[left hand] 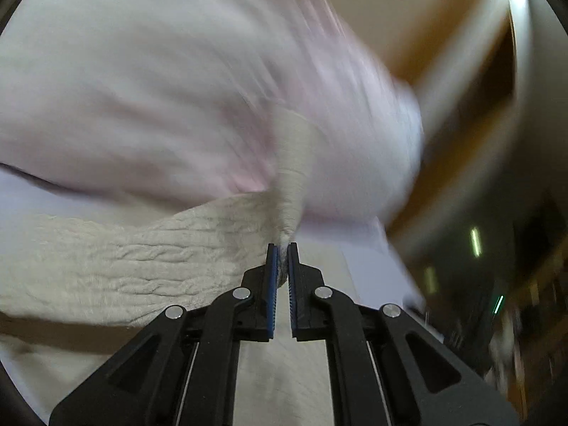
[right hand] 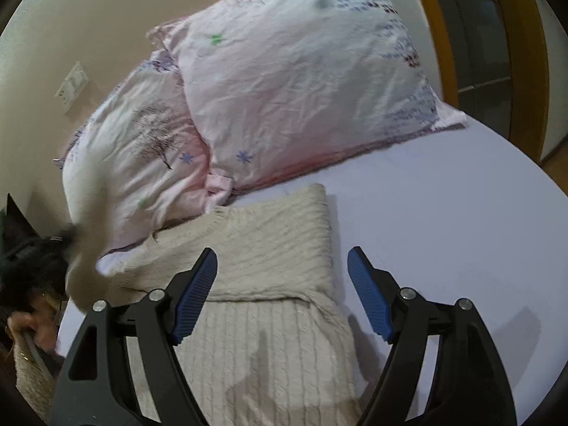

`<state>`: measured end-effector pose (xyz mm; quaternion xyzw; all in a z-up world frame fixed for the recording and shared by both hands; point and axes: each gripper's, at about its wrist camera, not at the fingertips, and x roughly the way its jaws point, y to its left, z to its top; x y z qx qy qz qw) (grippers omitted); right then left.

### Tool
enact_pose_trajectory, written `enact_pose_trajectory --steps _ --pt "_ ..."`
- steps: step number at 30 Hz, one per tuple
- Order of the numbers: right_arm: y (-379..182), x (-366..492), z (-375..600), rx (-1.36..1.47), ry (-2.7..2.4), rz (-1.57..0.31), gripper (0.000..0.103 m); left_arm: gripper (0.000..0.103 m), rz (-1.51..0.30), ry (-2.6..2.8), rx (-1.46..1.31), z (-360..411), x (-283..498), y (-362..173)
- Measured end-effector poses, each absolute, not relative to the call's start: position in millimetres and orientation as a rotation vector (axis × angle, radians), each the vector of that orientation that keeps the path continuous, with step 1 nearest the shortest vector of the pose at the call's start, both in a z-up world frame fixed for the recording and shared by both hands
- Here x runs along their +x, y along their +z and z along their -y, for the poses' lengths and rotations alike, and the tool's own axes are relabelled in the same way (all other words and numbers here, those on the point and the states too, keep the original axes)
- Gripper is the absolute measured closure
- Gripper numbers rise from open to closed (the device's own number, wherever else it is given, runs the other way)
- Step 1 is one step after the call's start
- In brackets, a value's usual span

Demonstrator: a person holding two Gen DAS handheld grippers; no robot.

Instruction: Fold small clothes

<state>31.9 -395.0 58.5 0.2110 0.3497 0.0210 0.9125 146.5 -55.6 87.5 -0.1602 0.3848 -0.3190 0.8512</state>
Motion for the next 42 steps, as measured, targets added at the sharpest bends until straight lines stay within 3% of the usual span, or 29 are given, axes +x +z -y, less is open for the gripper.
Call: enact_pose_trajectory --steps 3,6,8,11,17,23,30,31,33,34,35,38,42 --pt "55.7 20.7 407.7 0.444 0.027 -0.739 0.027 0.098 -0.951 -0.767 -0.281 102.0 143.2 55.3" --pt "57.3 3.6 424.3 0.45 0.023 -0.736 0.023 0.098 -0.869 -0.747 -0.246 74.7 118.8 65.3" --pt "56.1 -9.0 432.8 0.476 0.058 -0.745 0.022 0.088 -0.807 -0.687 -0.267 30.8 98.5 76.9" --pt "49.2 -40.4 437.5 0.542 0.19 -0.769 0.022 0.046 -0.731 -0.604 -0.312 -33.3 64.3 88.5" --pt "28.8 -109.5 431.8 0.594 0.463 -0.865 0.021 0.034 -0.746 -0.525 -0.462 -158.2 -35.5 69.3" --pt "-5.8 -167.5 441.1 0.693 0.525 -0.984 0.022 0.034 -0.829 -0.488 -0.585 -213.5 -116.1 11.6" --pt "-72.0 -158.3 435.1 0.91 0.593 -1.035 0.031 0.034 -0.958 -0.612 -0.649 -176.9 -114.2 -60.3" --pt "-76.3 -156.3 431.3 0.927 0.617 -1.027 0.038 0.034 -0.966 -0.63 -0.659 -170.2 -111.0 -65.6" --pt "-82.7 -154.0 423.4 0.943 0.664 -1.027 0.063 0.034 -0.976 -0.658 -0.665 -155.6 -103.6 -73.4" --pt "-83.6 -154.1 418.3 0.938 0.681 -1.029 0.084 0.043 -0.977 -0.662 -0.666 -151.6 -102.0 -74.6" --pt "-82.2 -155.0 415.5 0.931 0.692 -1.026 0.095 0.062 -0.975 -0.67 -0.67 -148.6 -100.9 -74.9" --pt "-58.9 -159.4 412.9 0.878 0.718 -0.955 0.096 0.091 -0.959 -0.708 -0.711 -150.5 -105.1 -70.4" --pt "1.2 -146.1 417.6 0.808 0.766 -0.774 0.096 0.096 -0.837 -0.767 -0.716 -155.4 -108.1 -31.5"
